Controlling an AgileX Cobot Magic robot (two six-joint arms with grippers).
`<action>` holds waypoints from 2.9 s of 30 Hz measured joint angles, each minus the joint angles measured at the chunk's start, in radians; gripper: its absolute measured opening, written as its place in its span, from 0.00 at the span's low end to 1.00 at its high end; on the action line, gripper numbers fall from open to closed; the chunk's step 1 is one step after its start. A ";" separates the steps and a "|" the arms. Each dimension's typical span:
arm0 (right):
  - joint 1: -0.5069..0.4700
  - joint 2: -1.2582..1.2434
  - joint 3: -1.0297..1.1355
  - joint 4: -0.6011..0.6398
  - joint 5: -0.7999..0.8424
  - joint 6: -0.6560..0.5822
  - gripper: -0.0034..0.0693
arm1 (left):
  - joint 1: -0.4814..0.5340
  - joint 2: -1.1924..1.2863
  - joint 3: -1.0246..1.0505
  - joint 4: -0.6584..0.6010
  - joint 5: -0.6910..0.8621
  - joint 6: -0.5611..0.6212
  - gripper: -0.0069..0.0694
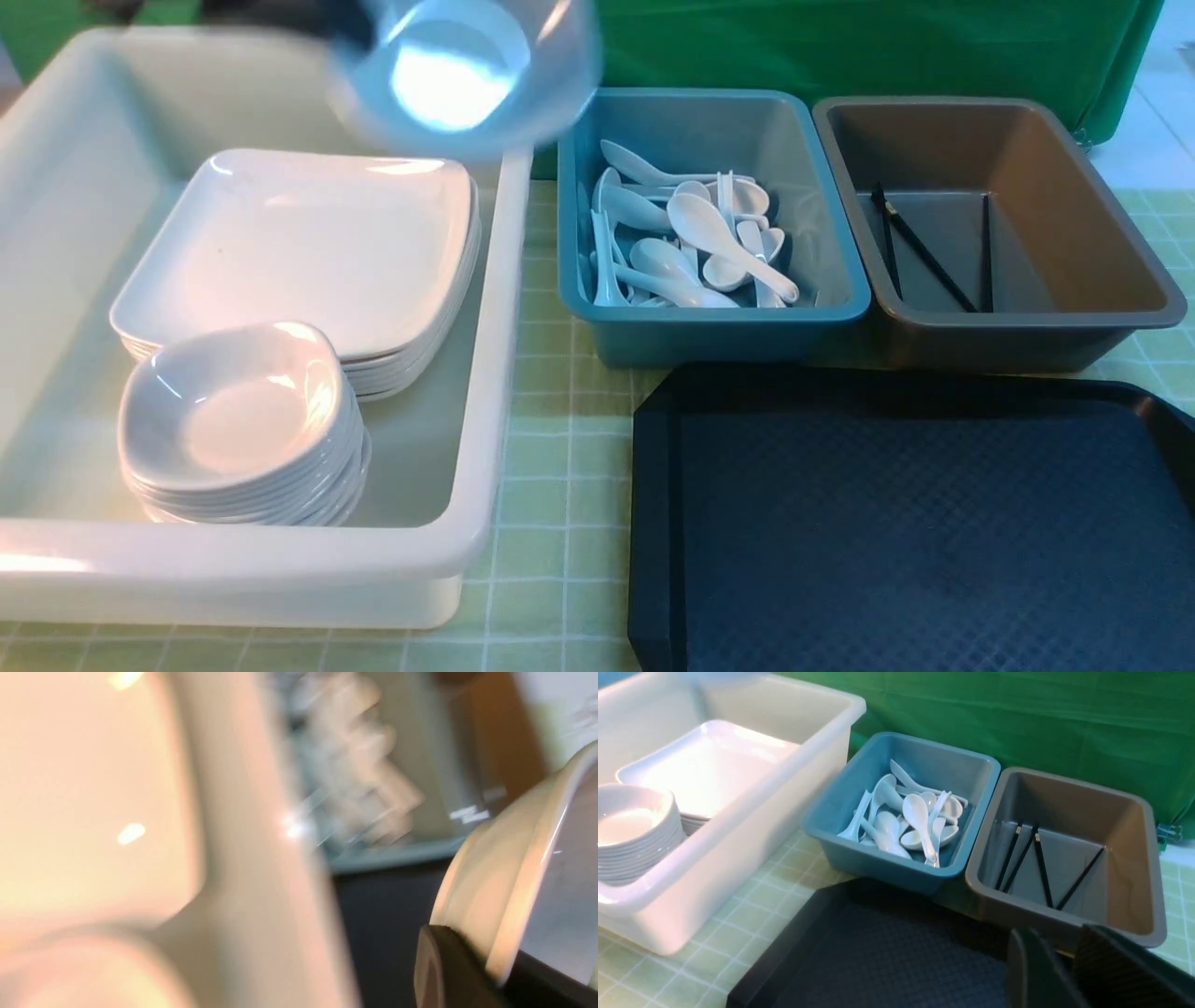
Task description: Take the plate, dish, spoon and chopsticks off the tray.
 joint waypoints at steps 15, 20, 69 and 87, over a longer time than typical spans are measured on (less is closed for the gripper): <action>0.000 0.000 0.000 -0.001 -0.013 -0.001 0.26 | 0.262 -0.111 0.481 0.094 -0.173 0.040 0.09; 0.000 0.000 0.000 -0.001 -0.013 -0.001 0.27 | 0.262 -0.080 0.493 0.072 -0.205 0.085 0.10; 0.000 -0.092 0.578 -0.098 -0.790 -0.104 0.12 | 0.263 -0.102 0.302 0.119 -0.071 0.274 0.08; -0.001 -0.152 0.667 -0.057 -0.810 -0.104 0.18 | 0.263 -0.102 0.302 0.120 -0.131 0.281 0.08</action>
